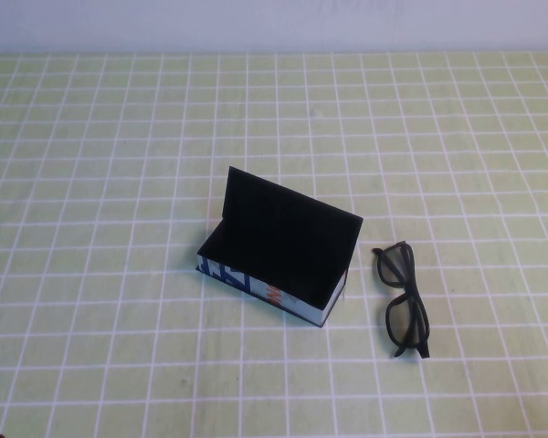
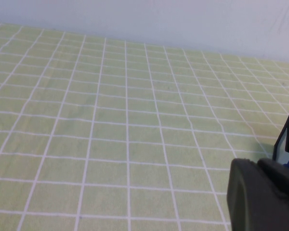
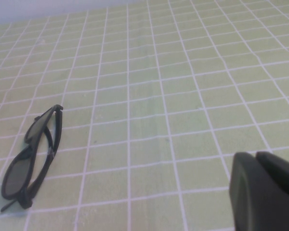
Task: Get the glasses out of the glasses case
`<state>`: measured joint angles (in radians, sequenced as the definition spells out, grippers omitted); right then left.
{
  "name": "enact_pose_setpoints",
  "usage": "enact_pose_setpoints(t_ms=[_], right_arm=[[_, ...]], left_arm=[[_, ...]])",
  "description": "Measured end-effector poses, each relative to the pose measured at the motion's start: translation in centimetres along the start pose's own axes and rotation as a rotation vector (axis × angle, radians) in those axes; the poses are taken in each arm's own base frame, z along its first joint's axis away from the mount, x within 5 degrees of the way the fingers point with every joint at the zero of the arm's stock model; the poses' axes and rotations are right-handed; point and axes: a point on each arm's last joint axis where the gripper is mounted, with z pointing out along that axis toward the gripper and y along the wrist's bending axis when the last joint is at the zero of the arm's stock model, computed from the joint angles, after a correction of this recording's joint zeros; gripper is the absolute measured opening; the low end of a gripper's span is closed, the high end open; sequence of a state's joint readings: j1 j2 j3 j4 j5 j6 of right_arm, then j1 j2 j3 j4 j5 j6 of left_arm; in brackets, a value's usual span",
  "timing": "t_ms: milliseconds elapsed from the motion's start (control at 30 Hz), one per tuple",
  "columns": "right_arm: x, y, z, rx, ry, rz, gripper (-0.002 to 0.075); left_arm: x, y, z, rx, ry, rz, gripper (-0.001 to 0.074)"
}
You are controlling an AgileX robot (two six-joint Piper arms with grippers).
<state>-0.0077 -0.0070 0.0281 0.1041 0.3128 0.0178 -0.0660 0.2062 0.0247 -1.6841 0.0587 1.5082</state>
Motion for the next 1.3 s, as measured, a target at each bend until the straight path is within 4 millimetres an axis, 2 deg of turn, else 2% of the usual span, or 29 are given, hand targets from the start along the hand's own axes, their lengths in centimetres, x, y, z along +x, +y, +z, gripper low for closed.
enact_pose_setpoints(t_ms=[233,400,567,733,967,1067,1200,1300], right_arm=[[0.0,0.0,0.0,0.0,-0.001,0.0,-0.0018],[0.0,0.0,0.0,0.0,-0.001,0.001,-0.0018],[0.0,0.0,0.0,0.0,-0.001,0.001,-0.0018],[0.0,0.0,0.0,-0.001,-0.001,0.002,-0.0018],[0.0,0.0,0.0,-0.001,-0.001,0.002,-0.0018],[0.0,0.0,0.0,-0.001,-0.001,0.002,-0.0018],[0.0,0.0,0.0,-0.001,-0.001,0.002,-0.0018],[0.0,0.0,0.0,-0.001,-0.001,0.003,-0.0018]], left_arm=[[0.0,0.0,0.0,0.0,0.0,0.006,-0.0004],[-0.1,-0.1,0.0,0.007,0.003,0.09,-0.0004],[-2.7,-0.7,-0.3,0.023,-0.047,0.143,-0.0004],[-3.3,-0.2,-0.4,-0.038,-0.075,0.163,-0.0004],[-2.2,0.0,-0.8,-0.025,-0.243,0.162,-0.0004],[-2.3,0.0,-1.4,-0.017,-0.295,0.162,-0.0004],[-1.7,0.1,-1.8,-0.027,-0.267,0.159,-0.0004],[-0.6,0.4,-1.7,-0.048,-0.149,0.157,-0.0004]])
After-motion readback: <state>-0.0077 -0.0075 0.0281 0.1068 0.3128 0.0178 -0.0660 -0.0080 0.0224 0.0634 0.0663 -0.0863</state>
